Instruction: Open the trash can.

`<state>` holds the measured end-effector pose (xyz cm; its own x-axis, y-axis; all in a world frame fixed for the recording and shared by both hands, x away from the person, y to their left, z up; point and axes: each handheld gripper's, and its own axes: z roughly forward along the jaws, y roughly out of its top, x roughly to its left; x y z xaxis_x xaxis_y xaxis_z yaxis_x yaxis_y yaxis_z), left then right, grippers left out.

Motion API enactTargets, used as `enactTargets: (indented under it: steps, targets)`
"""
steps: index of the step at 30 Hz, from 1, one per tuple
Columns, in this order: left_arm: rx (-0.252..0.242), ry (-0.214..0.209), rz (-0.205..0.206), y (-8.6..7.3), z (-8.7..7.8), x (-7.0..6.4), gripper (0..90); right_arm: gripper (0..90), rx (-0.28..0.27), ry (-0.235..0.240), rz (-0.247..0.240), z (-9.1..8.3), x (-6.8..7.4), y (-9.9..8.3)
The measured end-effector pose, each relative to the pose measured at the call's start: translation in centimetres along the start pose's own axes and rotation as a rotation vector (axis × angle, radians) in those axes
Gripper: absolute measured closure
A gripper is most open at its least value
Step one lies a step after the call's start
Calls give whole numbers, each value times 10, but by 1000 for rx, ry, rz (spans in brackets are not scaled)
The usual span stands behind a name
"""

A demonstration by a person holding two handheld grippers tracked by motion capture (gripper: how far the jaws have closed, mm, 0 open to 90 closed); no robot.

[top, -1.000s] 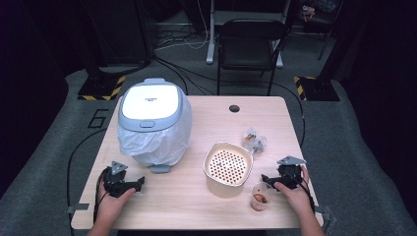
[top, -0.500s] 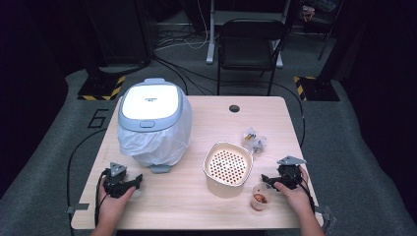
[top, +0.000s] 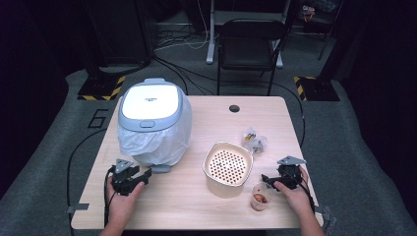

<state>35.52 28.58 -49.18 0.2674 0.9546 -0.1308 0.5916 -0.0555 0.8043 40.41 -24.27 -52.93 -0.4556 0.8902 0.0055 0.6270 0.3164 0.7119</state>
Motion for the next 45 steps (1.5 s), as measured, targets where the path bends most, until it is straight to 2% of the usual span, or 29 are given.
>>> enactTargets:
  steps: [3, 6, 7, 10, 11, 16, 18, 19, 20, 22, 23, 25, 27, 29, 30, 31, 32, 33, 34, 35, 36, 38, 39, 40, 42, 43, 45]
  targets:
    - [7, 9, 9, 2, 2, -8, 487, 0, 1, 0, 2, 0, 0, 0]
    - [-1, -31, -4, 4, 6, -14, 553, 0, 1, 0, 2, 0, 0, 0]
    - [15, -7, 34, 5, 10, -19, 560, 0, 1, 0, 3, 0, 0, 0]
    - [23, 6, 40, 6, 14, -25, 536, 0, 1, 0, 2, 0, 0, 0]
    - [22, -13, 54, 7, 17, -33, 526, 0, 0, 0, 0, 0, 0, 0]
    - [31, -38, 80, 8, 24, -46, 523, 0, 0, 0, 0, 0, 0, 0]
    - [25, -20, 85, 8, 26, -48, 523, 0, 0, 0, 1, 0, 0, 0]
    - [20, 11, 82, 9, 29, -50, 523, 0, 1, 0, 2, 0, 0, 0]
    - [20, 11, 82, 9, 29, -50, 523, 0, 1, 0, 2, 0, 0, 0]
    - [17, 48, 93, 9, 31, -51, 508, 0, 1, 0, 1, 0, 0, 0]
    - [17, 85, 78, 7, 35, -52, 490, 0, 1, 0, 2, 0, 0, 0]
    - [17, 95, 67, 7, 37, -51, 471, 0, 0, 0, 1, 0, 0, 0]
    - [4, 87, 41, 6, 40, -49, 447, 0, 1, 0, 1, 0, 0, 0]
    - [21, 94, 53, 7, 39, -47, 480, 0, 1, 0, 2, 0, 0, 0]
    - [10, 103, 52, 7, 40, -45, 505, 0, 1, 0, 2, 0, 0, 0]
    - [15, 93, 47, 7, 40, -44, 505, 0, 1, 0, 2, 0, 0, 0]
    - [-14, 89, 22, 7, 42, -45, 506, 0, 0, 0, 1, 0, 0, 0]
    - [1, 91, 54, 6, 41, -41, 536, 0, 1, 0, 1, 0, 0, 0]
    - [-5, 88, 53, 5, 41, -41, 540, 0, 0, 0, 1, 0, 0, 0]
    - [-29, 83, 18, 4, 44, -44, 546, 0, 1, 0, 1, 0, 0, 0]
    - [-26, 87, 45, 4, 43, -42, 556, 0, 1, 0, 2, 0, 0, 0]
    - [-41, 86, 30, 2, 45, -44, 560, 0, 0, 0, 1, 0, 0, 0]
    - [-22, 87, 56, 1, 43, -43, 560, 0, 1, 0, 2, 0, 0, 0]
    - [-57, 87, 36, 0, 45, -44, 560, 0, 1, 0, 1, 0, 0, 0]
    - [-46, 81, 57, -3, 43, -40, 560, 0, 1, 0, 1, 0, 0, 0]
    - [-68, 79, 38, -4, 44, -41, 560, 0, 1, 0, 2, 0, 0, 0]
    - [-63, 78, 45, -5, 44, -41, 560, 0, 0, 0, 1, 0, 0, 0]
